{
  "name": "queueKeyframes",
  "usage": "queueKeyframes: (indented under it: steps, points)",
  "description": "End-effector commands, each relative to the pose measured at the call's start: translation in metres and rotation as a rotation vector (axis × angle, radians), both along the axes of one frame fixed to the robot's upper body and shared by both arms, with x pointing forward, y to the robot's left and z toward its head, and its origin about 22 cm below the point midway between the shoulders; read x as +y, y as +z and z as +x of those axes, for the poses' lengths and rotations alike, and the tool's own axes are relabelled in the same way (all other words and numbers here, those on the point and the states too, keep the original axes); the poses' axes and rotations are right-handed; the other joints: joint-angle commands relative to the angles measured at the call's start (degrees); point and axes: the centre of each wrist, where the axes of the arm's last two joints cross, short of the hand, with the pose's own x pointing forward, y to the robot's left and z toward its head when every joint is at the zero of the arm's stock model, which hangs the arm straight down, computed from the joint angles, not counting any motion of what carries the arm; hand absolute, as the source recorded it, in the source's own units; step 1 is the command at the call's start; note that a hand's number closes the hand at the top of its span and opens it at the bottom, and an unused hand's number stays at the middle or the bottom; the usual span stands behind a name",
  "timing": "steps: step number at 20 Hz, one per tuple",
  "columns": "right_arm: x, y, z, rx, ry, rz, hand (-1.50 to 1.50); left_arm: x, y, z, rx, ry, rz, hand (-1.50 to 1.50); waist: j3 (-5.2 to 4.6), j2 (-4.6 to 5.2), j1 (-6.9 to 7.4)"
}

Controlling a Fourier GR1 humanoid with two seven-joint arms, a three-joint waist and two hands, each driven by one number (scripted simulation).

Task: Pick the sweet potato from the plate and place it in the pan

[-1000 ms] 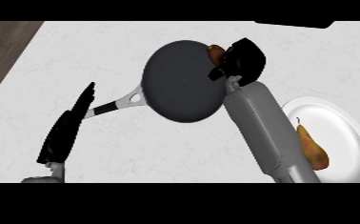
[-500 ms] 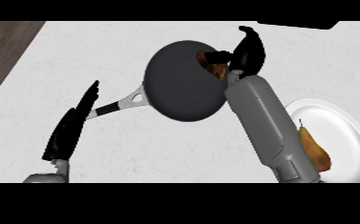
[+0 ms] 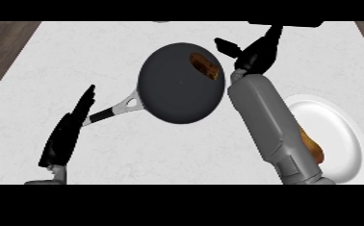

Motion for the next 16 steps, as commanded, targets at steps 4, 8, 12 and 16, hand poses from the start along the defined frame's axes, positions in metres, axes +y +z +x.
queueKeyframes:
  steps: [4,8,12,16]
  points:
    - [-0.011,-0.035,-0.023,-0.170,-0.175,0.100,-1.50,0.028,-0.008,-0.015,0.023,0.064,0.010,0.00,-0.10,-1.41,-3.92]
    - [-0.015,-0.056,-0.057,-0.173,-0.137,0.041,-1.50,0.035,-0.008,-0.026,0.047,0.079,-0.002,0.00,-0.14,-2.00,-5.36]
    - [-0.023,-0.075,-0.103,-0.138,-0.117,0.000,-1.50,0.020,-0.016,-0.022,0.051,0.119,0.002,0.00,-0.19,-2.14,-7.11]
    - [-0.039,-0.082,-0.162,-0.137,-0.146,-0.018,-1.50,0.040,-0.007,-0.033,0.034,0.127,0.013,0.00,-0.14,-1.98,-7.14]
